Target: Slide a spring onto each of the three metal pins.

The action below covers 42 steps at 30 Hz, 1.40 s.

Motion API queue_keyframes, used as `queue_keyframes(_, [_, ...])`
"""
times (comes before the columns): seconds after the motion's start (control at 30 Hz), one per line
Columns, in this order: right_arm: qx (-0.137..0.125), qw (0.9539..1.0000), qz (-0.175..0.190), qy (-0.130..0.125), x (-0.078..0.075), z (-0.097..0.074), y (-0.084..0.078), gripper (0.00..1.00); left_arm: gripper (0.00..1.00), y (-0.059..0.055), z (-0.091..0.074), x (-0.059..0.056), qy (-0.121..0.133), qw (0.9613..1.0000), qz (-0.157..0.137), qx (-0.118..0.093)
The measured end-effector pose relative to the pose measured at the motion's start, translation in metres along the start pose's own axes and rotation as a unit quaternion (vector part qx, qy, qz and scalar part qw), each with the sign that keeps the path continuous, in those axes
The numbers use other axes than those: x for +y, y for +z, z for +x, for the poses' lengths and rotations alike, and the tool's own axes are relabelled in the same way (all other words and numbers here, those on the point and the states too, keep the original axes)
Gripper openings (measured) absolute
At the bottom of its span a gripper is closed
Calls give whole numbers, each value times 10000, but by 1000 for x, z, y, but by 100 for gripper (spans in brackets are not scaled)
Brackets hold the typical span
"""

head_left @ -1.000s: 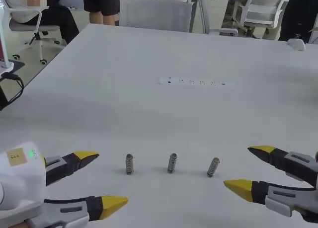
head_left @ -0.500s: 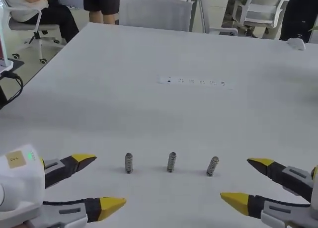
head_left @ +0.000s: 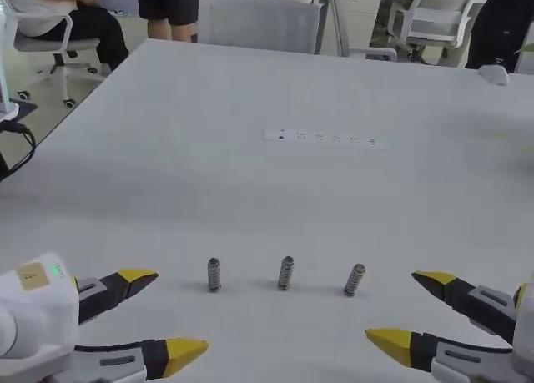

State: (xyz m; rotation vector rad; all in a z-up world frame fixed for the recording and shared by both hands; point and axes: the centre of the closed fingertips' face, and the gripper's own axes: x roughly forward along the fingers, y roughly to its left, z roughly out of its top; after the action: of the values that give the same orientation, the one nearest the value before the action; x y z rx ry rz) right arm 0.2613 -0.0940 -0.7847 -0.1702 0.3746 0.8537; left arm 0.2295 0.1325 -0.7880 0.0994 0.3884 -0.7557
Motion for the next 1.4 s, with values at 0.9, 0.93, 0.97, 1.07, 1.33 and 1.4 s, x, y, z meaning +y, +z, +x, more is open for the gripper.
queue_keyframes(0.9, [58,10000,0,-39,1,2,0,67,63,1,1,5,15,10000,5,19])
queue_keyframes(0.93, [56,10000,9,-40,1,2,0,67,63,2,1,5,11,10000,0,14])
queue_keyframes(0.97, [58,10000,10,-47,1,1,0,67,63,2,2,4,10,10000,9,17])
queue_keyframes(1.07, [42,10000,14,-58,1,0,0,67,62,2,3,3,-19,10000,22,21])
queue_keyframes(1.33, [58,10000,5,-50,2,1,-1,68,62,4,3,1,-27,10000,52,32])
queue_keyframes(1.4, [51,10000,3,-47,2,1,0,68,62,4,2,3,-18,10000,62,33])
